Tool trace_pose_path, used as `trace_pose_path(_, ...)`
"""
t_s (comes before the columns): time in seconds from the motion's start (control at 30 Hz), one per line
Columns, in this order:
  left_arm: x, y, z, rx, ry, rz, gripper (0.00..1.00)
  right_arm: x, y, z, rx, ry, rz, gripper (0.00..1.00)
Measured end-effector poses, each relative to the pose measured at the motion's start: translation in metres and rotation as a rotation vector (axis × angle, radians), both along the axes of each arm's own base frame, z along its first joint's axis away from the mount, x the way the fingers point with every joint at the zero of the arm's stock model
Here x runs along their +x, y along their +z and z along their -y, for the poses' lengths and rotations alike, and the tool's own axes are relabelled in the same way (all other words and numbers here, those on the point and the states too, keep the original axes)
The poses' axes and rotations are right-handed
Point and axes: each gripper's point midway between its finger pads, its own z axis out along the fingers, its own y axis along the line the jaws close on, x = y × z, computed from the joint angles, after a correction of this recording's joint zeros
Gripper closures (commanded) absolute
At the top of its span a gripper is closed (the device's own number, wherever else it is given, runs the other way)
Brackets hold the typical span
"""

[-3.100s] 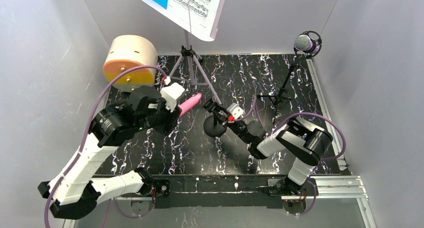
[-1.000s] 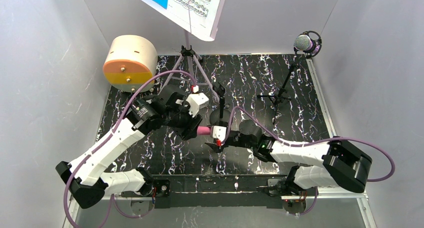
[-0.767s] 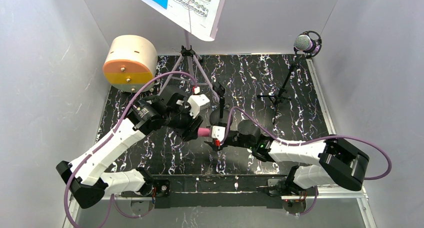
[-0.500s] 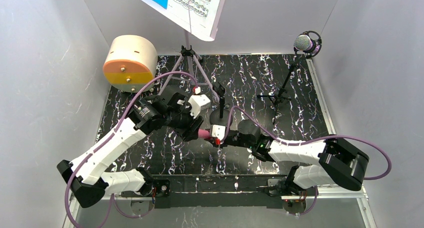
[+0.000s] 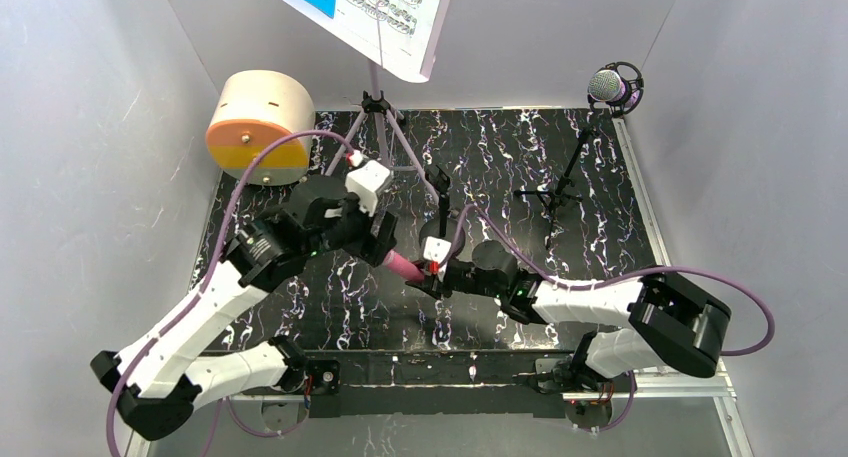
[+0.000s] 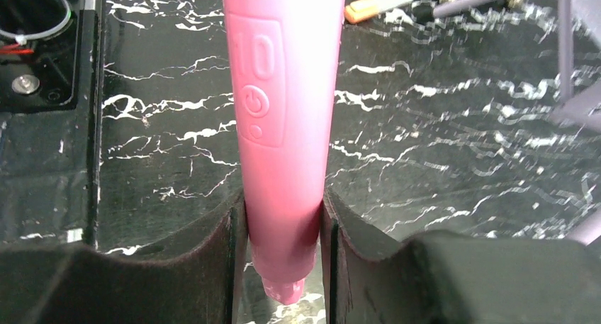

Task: Pack up the instrument practice props
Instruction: Place the microphone at the center of the board.

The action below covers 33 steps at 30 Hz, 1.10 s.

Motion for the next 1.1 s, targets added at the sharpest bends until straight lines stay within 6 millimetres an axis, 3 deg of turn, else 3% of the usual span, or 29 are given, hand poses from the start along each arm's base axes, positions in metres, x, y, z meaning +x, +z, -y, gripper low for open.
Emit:
trace_pose_path(0.17, 0.017, 0.022, -0.018, -0.131, 0.201, 0.125, 0.22, 0.007, -0.013, -0.001, 0.020, -0.117, -0.176, 0.99)
trace_pose_path(0.37, 0.021, 0.022, -0.036, -0.302, 0.380, 0.180, 0.21, 0.017, -0.020, -0.003, 0.071, -0.271, -0.356, 0.99)
trace_pose_path(0.5, 0.021, 0.007, -0.033, -0.393, 0.434, 0.150, 0.21, 0.020, -0.010, -0.007, 0.144, -0.325, -0.432, 0.99)
trace_pose_path(0.8, 0.025, -0.050, 0.001, -0.505, 0.435, 0.004, 0.27, 0.014, 0.012, -0.021, 0.232, -0.320, -0.513, 0.99)
trace_pose_path(0.93, 0.028, -0.049, 0.013, -0.587, 0.422, -0.007, 0.37, 0.009, 0.012, -0.025, 0.241, -0.302, -0.532, 0.99)
trace_pose_path(1.1, 0.031, -0.045, 0.023, -0.683, 0.409, -0.006, 0.75, 0.007, 0.013, -0.027, 0.245, -0.295, -0.545, 0.96)
